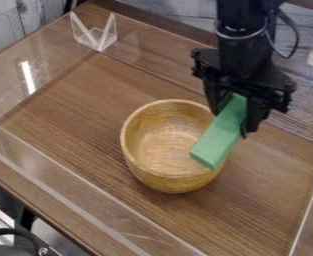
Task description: Put the green block in the brown bowl
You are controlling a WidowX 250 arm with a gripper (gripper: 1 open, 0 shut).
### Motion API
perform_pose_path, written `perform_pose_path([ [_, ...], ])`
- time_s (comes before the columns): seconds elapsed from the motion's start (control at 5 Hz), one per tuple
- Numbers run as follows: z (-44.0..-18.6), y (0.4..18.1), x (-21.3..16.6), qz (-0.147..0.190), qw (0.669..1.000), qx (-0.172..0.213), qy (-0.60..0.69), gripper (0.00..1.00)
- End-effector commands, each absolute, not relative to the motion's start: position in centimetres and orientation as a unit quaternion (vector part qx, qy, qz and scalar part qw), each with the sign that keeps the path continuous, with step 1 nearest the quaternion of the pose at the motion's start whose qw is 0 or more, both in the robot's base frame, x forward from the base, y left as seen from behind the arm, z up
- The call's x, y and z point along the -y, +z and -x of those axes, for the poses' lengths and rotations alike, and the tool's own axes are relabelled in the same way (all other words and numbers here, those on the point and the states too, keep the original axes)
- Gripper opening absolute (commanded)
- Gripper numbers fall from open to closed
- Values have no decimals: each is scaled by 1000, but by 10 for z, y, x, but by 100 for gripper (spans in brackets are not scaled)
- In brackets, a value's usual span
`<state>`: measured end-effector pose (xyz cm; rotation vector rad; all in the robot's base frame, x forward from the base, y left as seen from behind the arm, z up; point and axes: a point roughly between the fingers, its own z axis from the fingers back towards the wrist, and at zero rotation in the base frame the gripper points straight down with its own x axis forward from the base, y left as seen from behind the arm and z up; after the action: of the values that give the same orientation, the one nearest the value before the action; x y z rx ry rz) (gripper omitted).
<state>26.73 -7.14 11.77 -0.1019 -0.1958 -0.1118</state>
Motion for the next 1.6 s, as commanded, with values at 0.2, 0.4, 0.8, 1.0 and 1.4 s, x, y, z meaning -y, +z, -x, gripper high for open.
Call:
perform_pose_path([
  [0.2,-272,124,67,59,990,116,-54,0],
  [0.4,-273,121,60,61,990,116,-51,0],
  [0.8,-275,116,47,65,990,116,-45,0],
  [1.0,-276,114,43,67,990,116,-43,0],
  [1.4,-276,110,36,71,990,117,-40,0],
])
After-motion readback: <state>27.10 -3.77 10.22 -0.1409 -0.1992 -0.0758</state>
